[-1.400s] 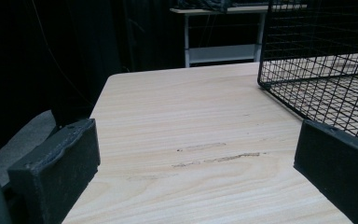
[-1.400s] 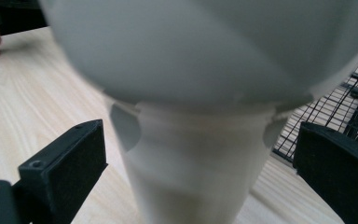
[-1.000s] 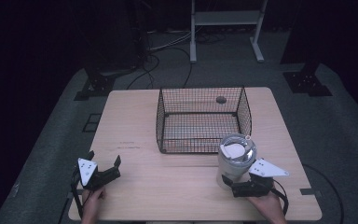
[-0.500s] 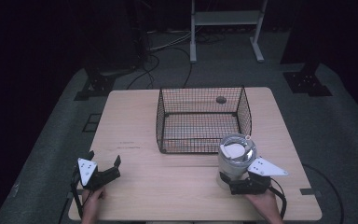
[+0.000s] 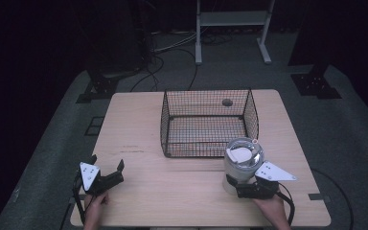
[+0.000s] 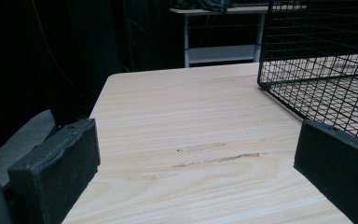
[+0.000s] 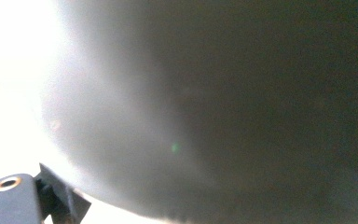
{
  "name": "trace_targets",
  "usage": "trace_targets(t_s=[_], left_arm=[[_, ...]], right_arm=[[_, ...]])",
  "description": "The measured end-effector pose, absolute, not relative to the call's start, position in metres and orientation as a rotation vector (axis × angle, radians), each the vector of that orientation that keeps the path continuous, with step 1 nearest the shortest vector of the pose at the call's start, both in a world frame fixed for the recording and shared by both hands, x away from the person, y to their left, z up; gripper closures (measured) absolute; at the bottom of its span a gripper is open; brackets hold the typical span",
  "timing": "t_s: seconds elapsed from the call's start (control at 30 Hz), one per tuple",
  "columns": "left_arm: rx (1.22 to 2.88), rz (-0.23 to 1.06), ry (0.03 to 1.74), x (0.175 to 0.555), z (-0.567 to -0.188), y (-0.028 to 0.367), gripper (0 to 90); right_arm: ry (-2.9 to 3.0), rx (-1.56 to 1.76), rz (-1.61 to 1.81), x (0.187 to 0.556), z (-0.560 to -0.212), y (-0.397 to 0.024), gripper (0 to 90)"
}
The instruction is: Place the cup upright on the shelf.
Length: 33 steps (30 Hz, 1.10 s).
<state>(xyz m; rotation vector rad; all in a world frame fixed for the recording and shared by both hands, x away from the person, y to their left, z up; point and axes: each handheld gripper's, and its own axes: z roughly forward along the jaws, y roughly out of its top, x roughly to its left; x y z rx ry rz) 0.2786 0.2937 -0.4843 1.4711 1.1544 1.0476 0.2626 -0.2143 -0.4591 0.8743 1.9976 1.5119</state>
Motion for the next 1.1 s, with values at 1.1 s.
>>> trace_targets(t_s=[1.1], left_arm=[[1.470,1.038,1.156,0.279,-0.484,0.294,0.0]], right_arm=[[2.008,0.769,1.622,0.267,-0.408,-0.200,9.1]])
